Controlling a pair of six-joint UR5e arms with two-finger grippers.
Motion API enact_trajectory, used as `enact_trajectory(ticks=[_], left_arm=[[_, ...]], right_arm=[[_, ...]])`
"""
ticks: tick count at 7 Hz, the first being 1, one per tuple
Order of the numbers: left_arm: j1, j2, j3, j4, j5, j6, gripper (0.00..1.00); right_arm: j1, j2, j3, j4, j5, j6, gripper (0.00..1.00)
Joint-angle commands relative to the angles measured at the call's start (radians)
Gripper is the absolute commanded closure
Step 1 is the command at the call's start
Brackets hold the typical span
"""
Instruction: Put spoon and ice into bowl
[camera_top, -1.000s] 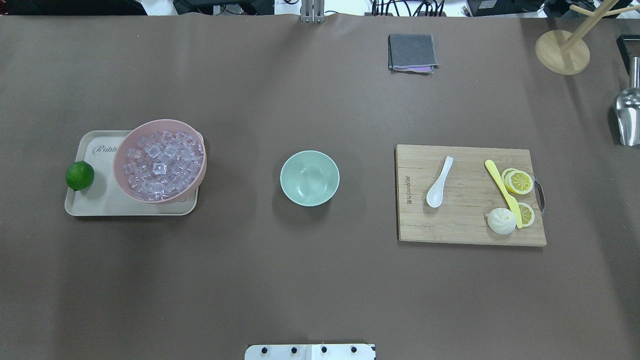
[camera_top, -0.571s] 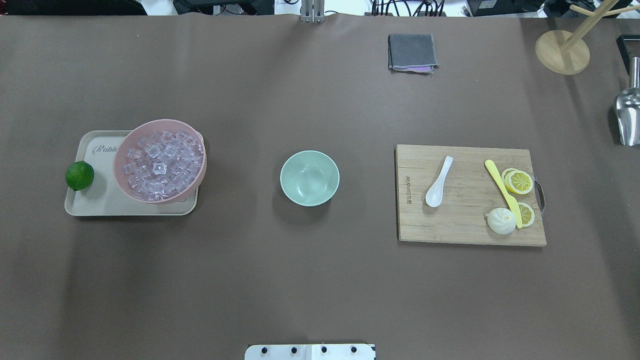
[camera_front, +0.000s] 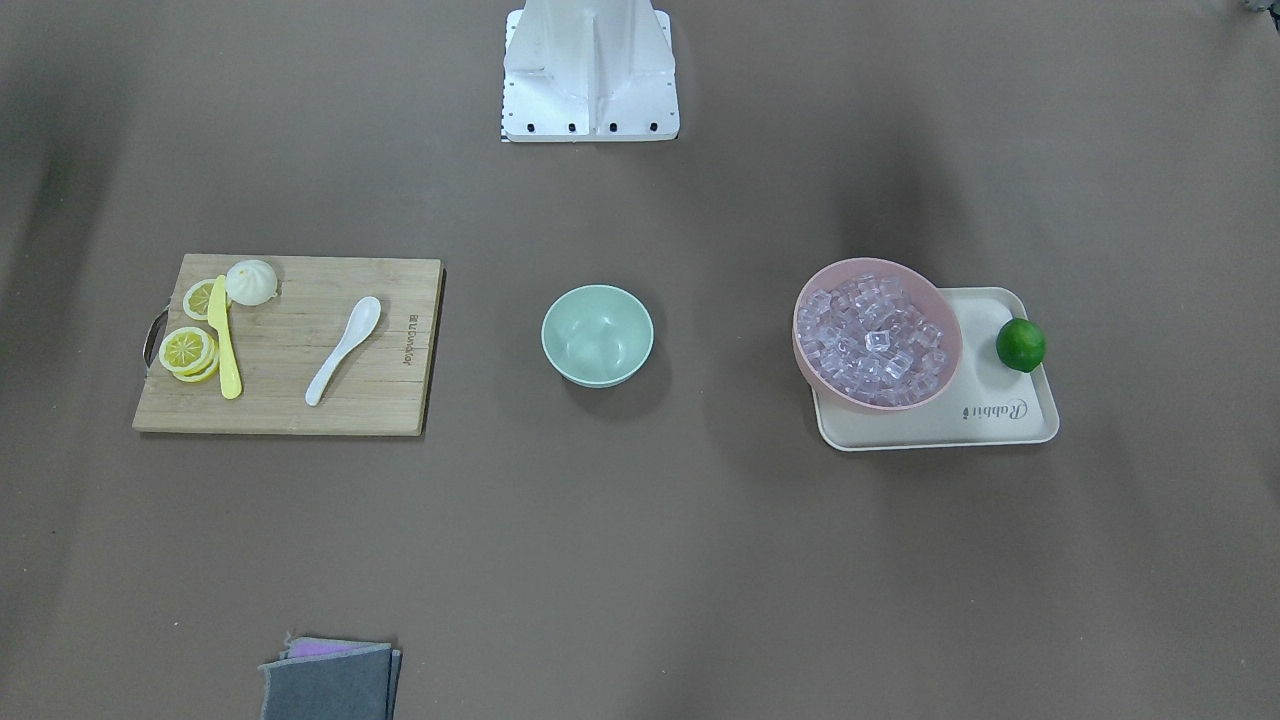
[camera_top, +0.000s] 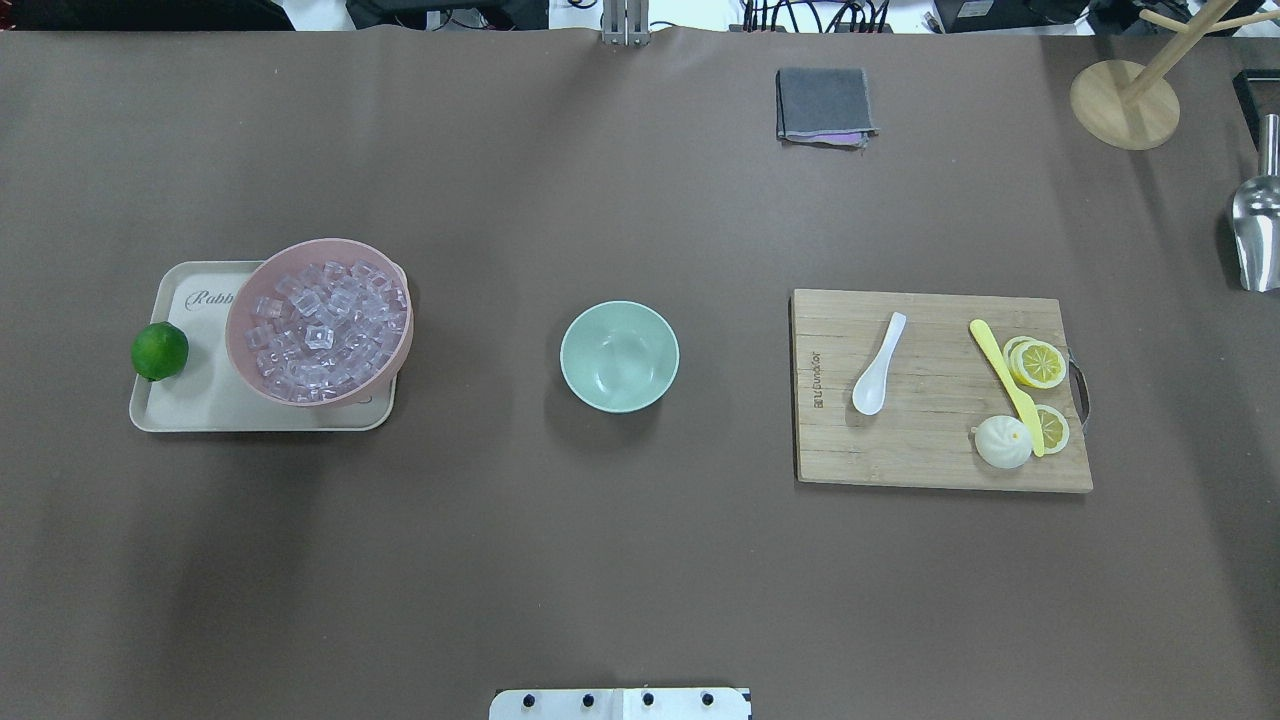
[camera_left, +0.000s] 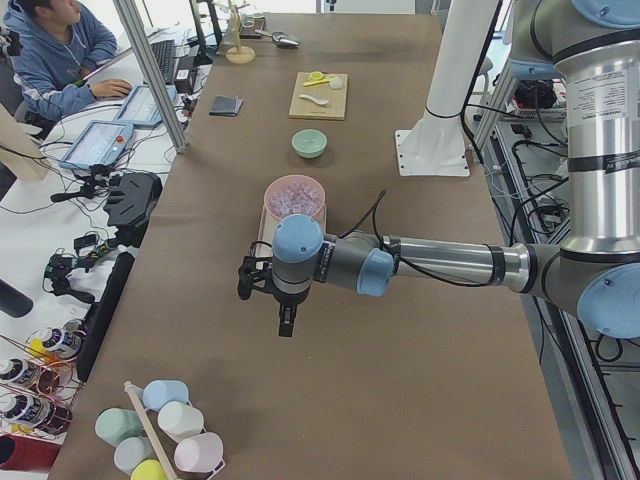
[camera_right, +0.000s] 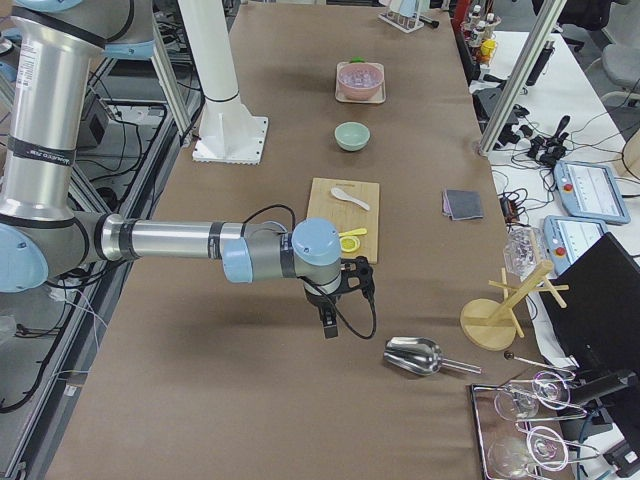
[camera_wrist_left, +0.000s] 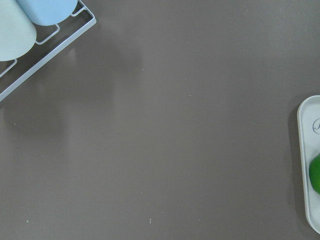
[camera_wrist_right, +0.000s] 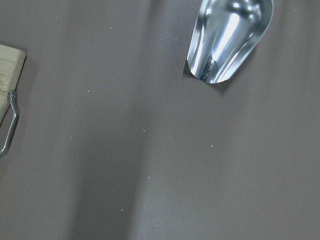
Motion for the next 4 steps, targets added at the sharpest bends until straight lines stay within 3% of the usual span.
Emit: enact_trajectory(ticks=[1,3,4], left_arm=[[0.011,0.001,-0.011,0.004,-0.022,-0.004,0.01],[0.012,-0.003,-0.020,-0.017,-0.040,-0.010,0.02],[0.024,-0.019,-0.034,-0.043,-0.102,-0.083,0.02]], right_arm=[[0.000,0.002,-0.003,0.006,0.013,0.003,0.00],[0.000,0.004,-0.001,0.066,0.043,0.027,0.00],[-0.005,0.017,0.002,0.092,0.130,0.170,0.00]])
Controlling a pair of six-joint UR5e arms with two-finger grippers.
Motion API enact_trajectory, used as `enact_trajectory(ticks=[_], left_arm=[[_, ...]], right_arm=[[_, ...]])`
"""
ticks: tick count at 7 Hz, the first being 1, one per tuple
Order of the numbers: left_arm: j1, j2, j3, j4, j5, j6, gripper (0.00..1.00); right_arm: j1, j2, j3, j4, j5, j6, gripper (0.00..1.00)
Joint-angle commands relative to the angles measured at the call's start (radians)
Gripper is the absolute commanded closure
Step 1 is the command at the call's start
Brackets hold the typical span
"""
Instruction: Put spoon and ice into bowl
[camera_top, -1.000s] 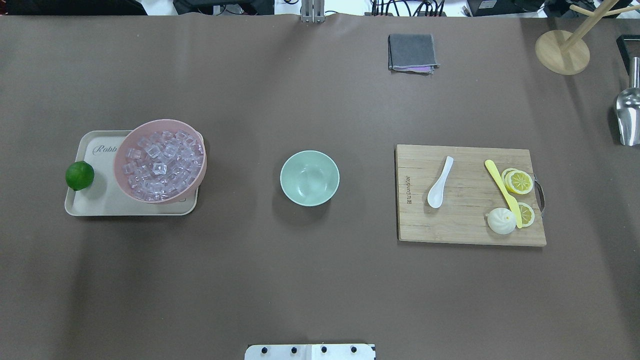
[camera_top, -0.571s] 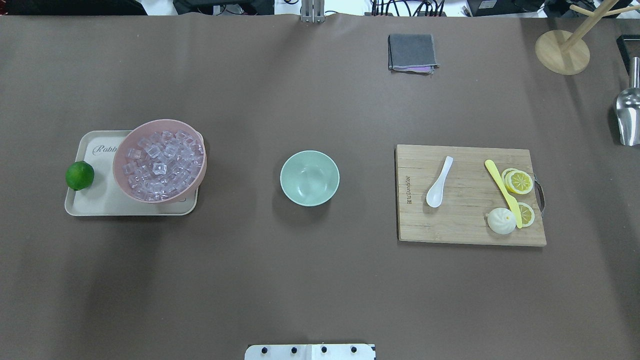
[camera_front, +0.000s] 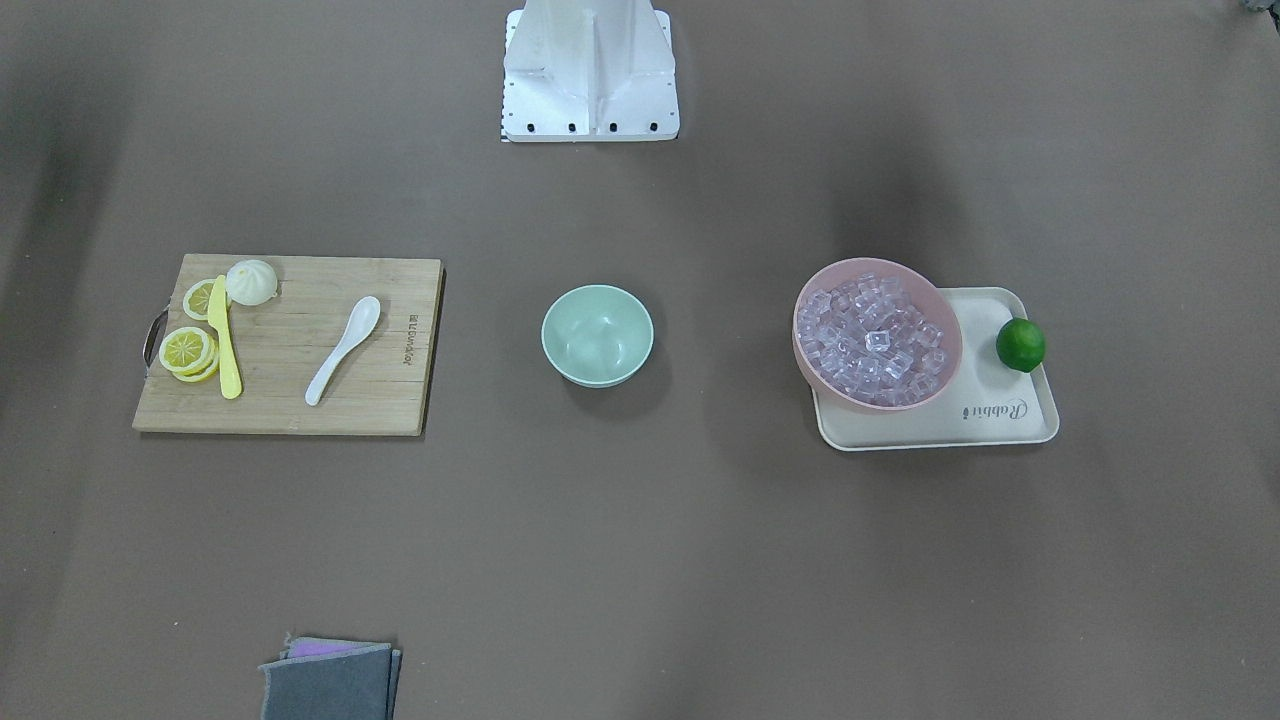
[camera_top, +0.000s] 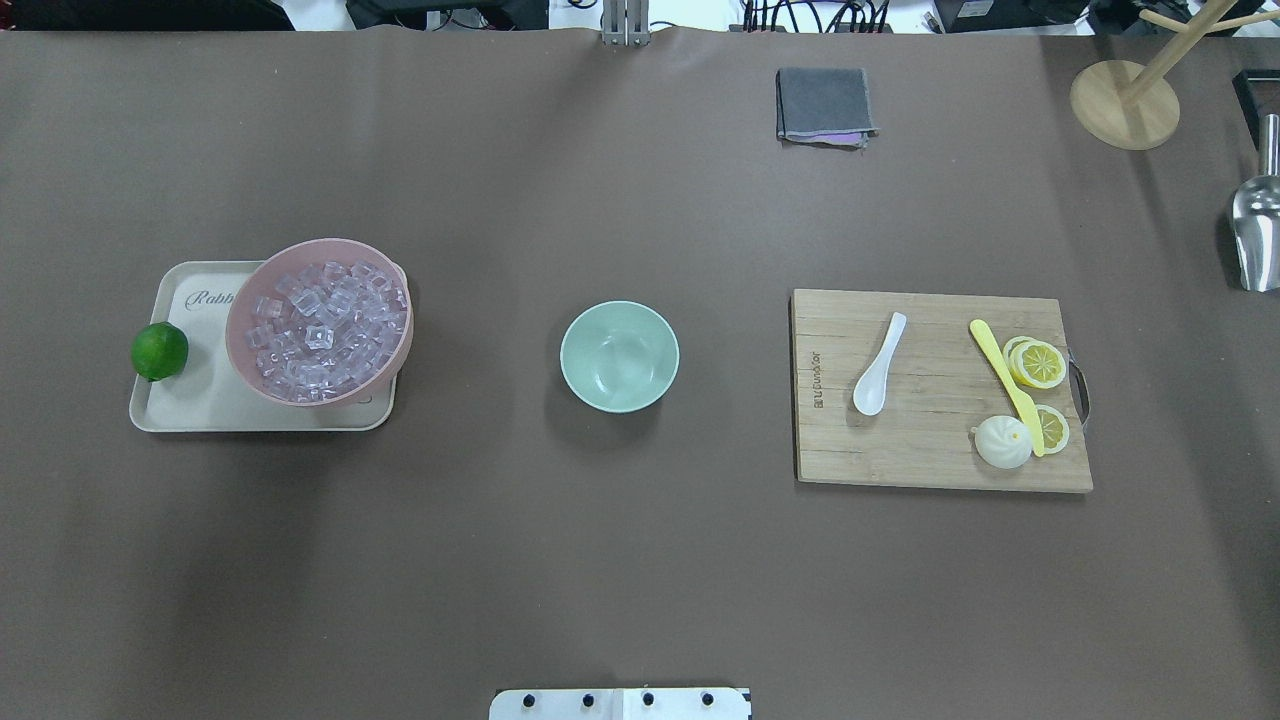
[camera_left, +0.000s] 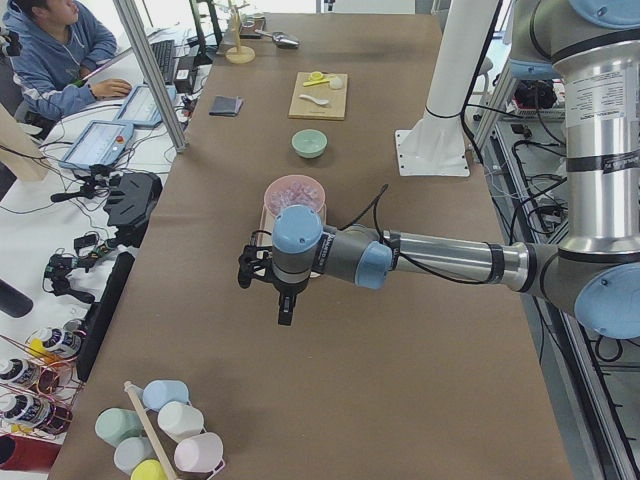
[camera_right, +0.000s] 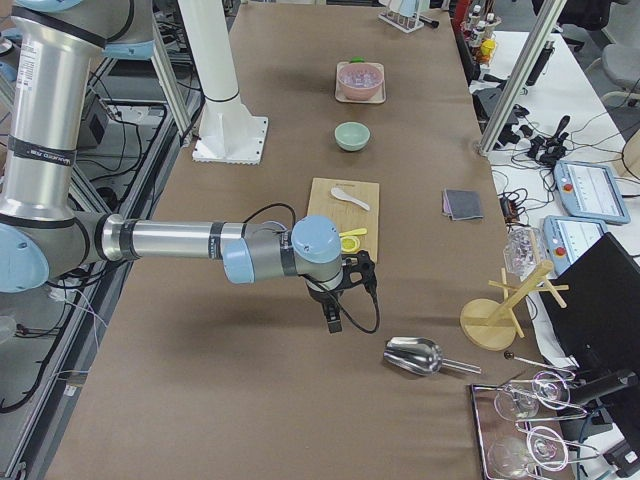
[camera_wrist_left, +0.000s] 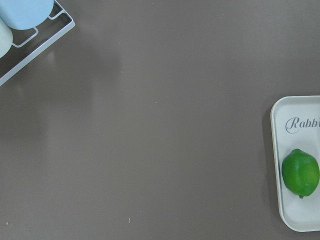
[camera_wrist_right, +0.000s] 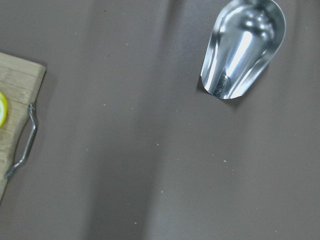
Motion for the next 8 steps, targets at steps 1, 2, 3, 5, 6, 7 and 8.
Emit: enact_trajectory(ticks=[1,2,3,5,6,7,8], left_arm=[[0.024,-0.044,-0.038,-0.029,-0.083,-0.205,0.02],[0.059,-0.049,-0.061,-0.058,-0.082,-0.272,0.02],[0.074,-0.048,-0.061,-0.108,-0.073,-0.297,0.02],[0.151,-0.098,-0.079,-0.135,-0.020,-0.461,0.02],[0.227,-0.141,-0.087,-0.133,0.045,-0.551,0.03],[0.295,-0.188,-0.087,-0.133,0.086,-0.651,0.03],[0.382,-0.253,-0.082,-0.129,0.161,-0.763,0.03]], right_arm=[[-0.041,0.017,0.007,0.147,0.091,0.272,0.00],[-0.128,0.026,0.006,0.281,0.081,0.471,0.00],[-0.194,0.055,0.009,0.341,0.070,0.631,0.00],[-0.351,0.080,0.088,0.348,-0.058,0.849,0.00],[-0.432,0.102,0.113,0.348,-0.098,0.957,0.00],[-0.538,0.132,0.135,0.348,-0.175,1.063,0.01],[-0.633,0.173,0.136,0.346,-0.236,1.146,0.03]])
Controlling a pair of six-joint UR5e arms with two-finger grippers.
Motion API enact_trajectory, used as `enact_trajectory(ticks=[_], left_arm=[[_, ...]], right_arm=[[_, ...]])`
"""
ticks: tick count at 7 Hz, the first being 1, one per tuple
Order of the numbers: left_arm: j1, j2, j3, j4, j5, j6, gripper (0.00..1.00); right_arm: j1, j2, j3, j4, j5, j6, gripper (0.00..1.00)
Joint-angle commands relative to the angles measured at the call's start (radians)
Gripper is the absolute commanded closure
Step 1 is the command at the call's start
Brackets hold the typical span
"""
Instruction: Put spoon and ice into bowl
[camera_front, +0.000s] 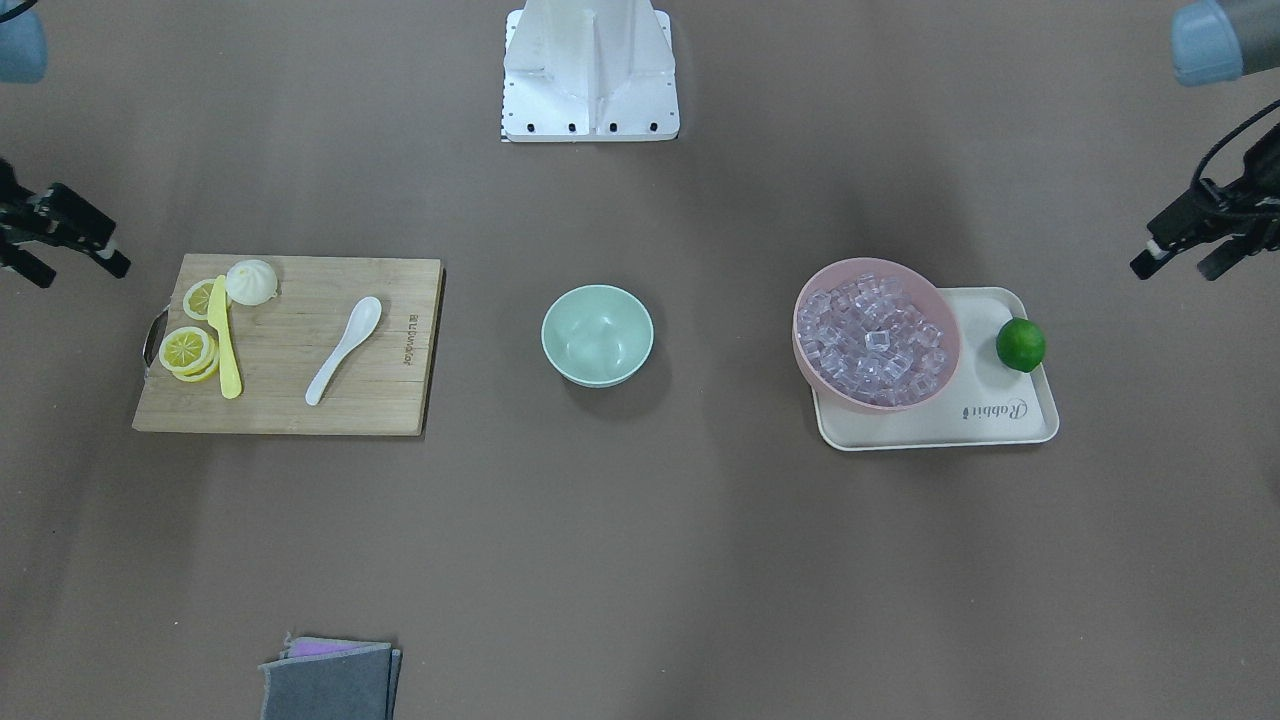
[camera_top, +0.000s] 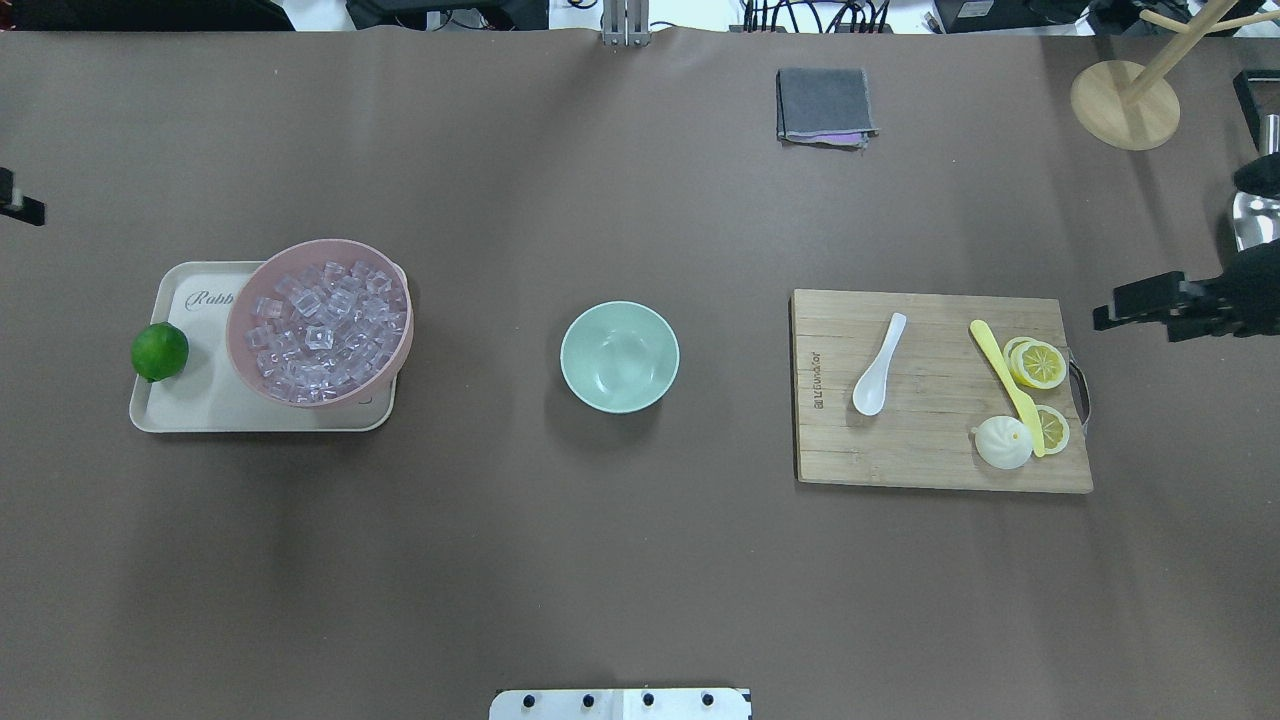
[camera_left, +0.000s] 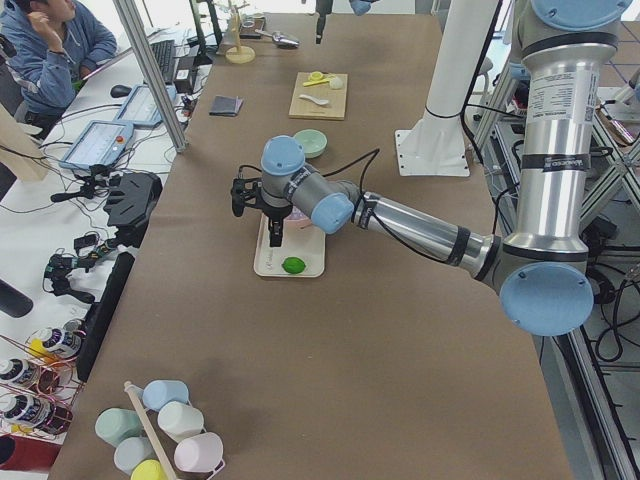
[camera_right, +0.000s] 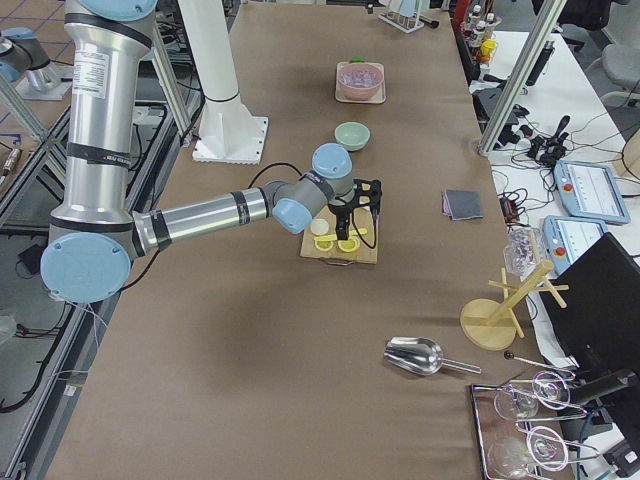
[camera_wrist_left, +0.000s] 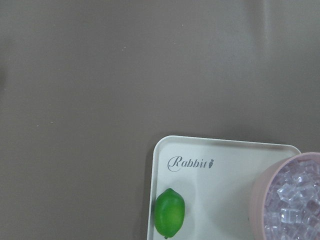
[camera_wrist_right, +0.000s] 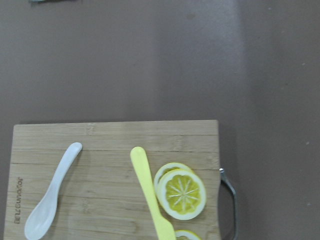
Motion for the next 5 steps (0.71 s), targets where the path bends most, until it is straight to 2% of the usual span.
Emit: enact_trajectory(ticks=[1,2,3,5], left_arm=[[0.163,-0.118,0.013,0.008,0.130,-0.188,0.03],[0.203,-0.163,0.025,0.029,0.140,-0.219,0.03],[0.234,-0.230,0.036,0.090,0.185,-0.225,0.03],[0.278,-0.269,0.037,0.132,0.244,-0.254,0.03]], right_arm=[[-0.193,0.083,0.011,-0.001,-0.137,0.241,0.09],[-0.286,0.125,0.004,-0.011,-0.232,0.350,0.14],[-0.345,0.158,-0.022,-0.011,-0.300,0.415,0.26],[-0.359,0.262,-0.148,-0.011,-0.304,0.449,0.35]])
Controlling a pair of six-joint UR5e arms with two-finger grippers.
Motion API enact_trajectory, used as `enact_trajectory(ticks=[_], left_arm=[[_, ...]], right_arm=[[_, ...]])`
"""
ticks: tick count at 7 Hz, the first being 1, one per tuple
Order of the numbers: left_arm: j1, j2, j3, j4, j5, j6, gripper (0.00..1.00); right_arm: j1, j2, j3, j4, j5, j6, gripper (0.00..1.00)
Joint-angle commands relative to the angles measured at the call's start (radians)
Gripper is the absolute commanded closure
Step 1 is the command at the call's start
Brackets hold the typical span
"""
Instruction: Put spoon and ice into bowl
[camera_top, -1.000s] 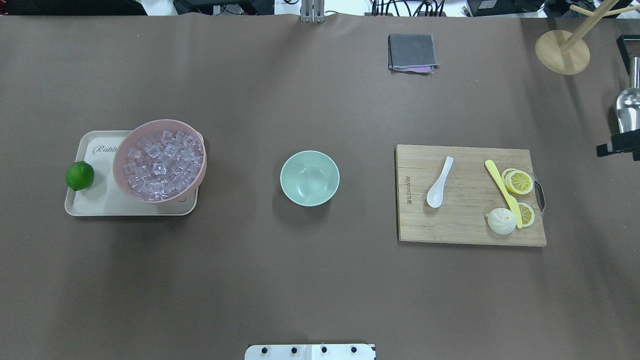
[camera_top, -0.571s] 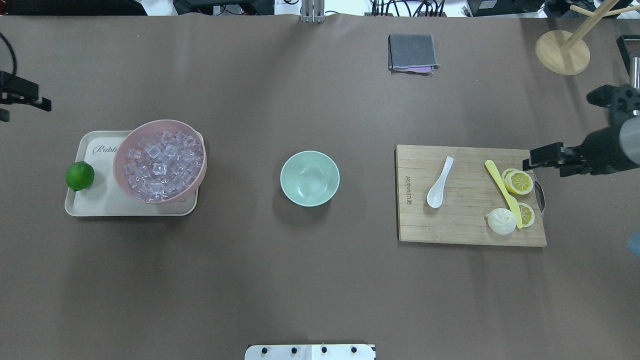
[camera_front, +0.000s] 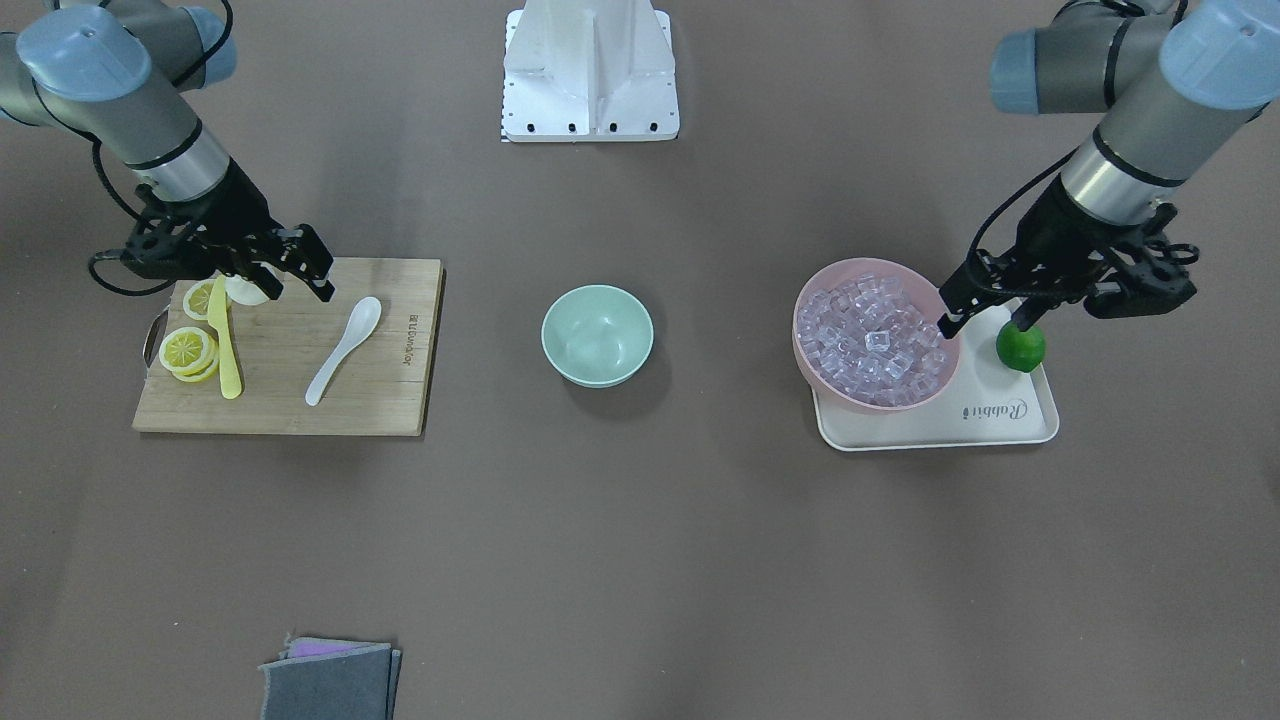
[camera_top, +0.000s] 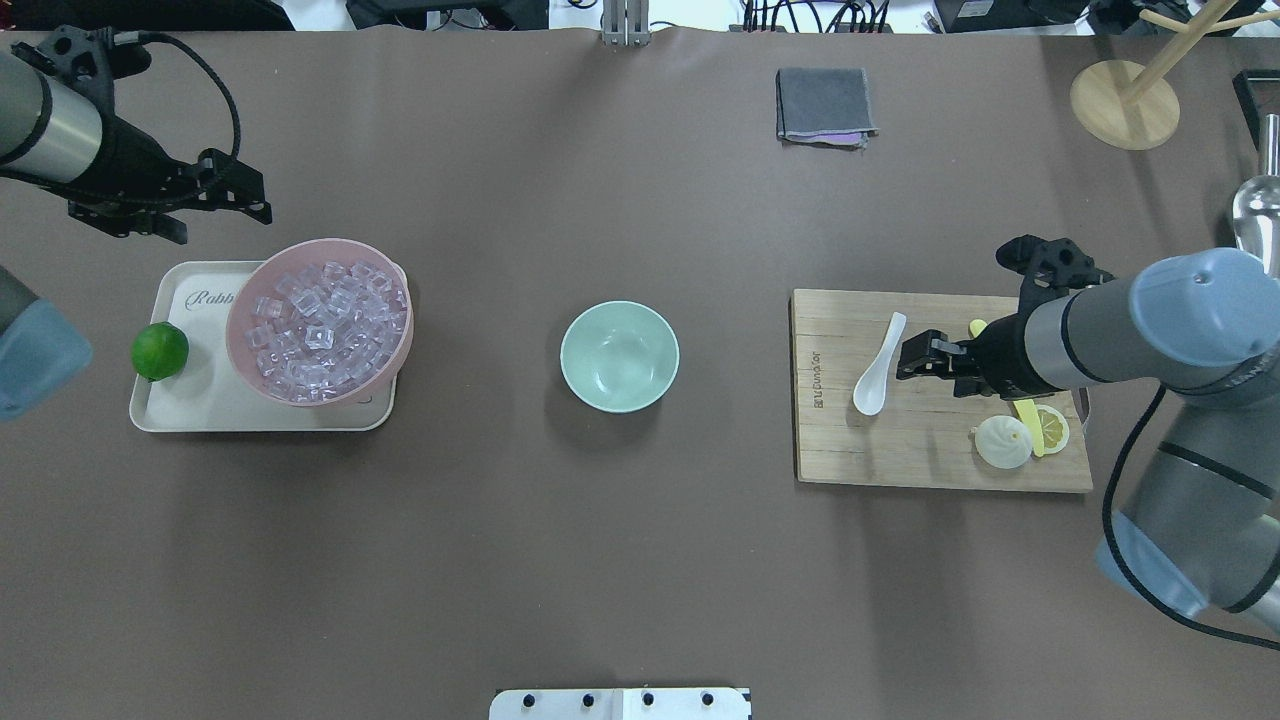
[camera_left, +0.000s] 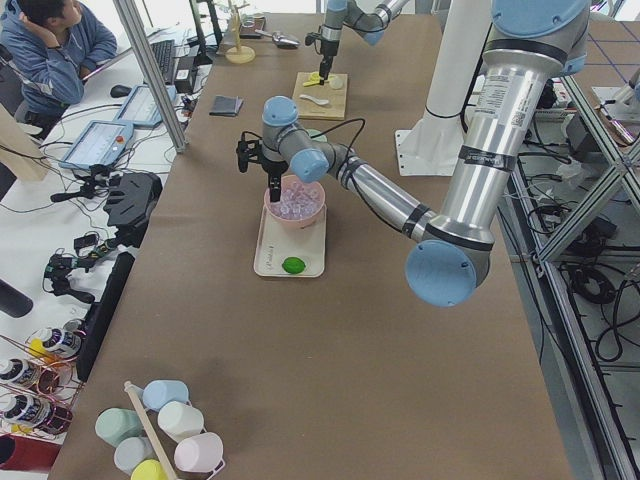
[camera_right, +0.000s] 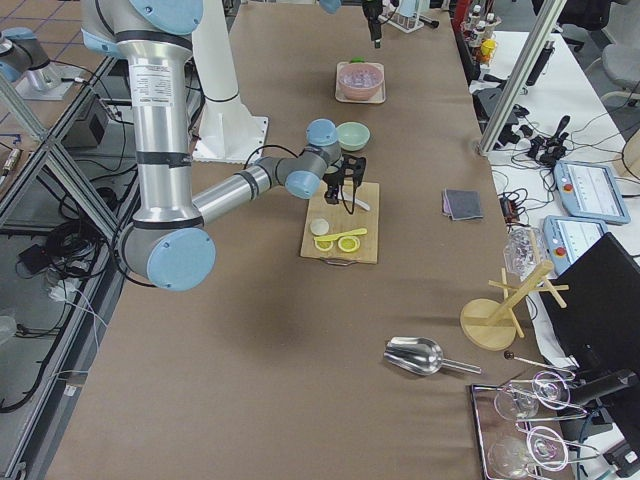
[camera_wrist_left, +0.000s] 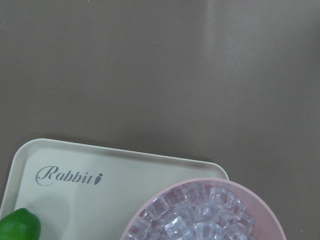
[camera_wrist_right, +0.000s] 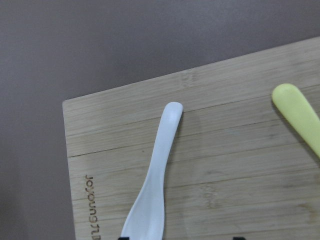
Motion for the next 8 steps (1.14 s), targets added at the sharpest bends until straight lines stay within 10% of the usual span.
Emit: enact_trajectory(ticks=[1,6,8], left_arm=[[0.030,-0.026,0.002,0.022,0.035,-0.028,0.03],[0.038,-0.026,-0.004,0.020,0.050,-0.073,0.03],[0.044,-0.026,-0.007,0.020,0.059,-0.077,0.03]], right_arm=[[-0.015,0.079,-0.103,0.000,-0.012,0.027,0.40],[0.019,0.148,-0.198,-0.001,-0.031,0.027,0.44],[0.020,0.143,-0.202,-0.001,-0.029,0.024,0.62]])
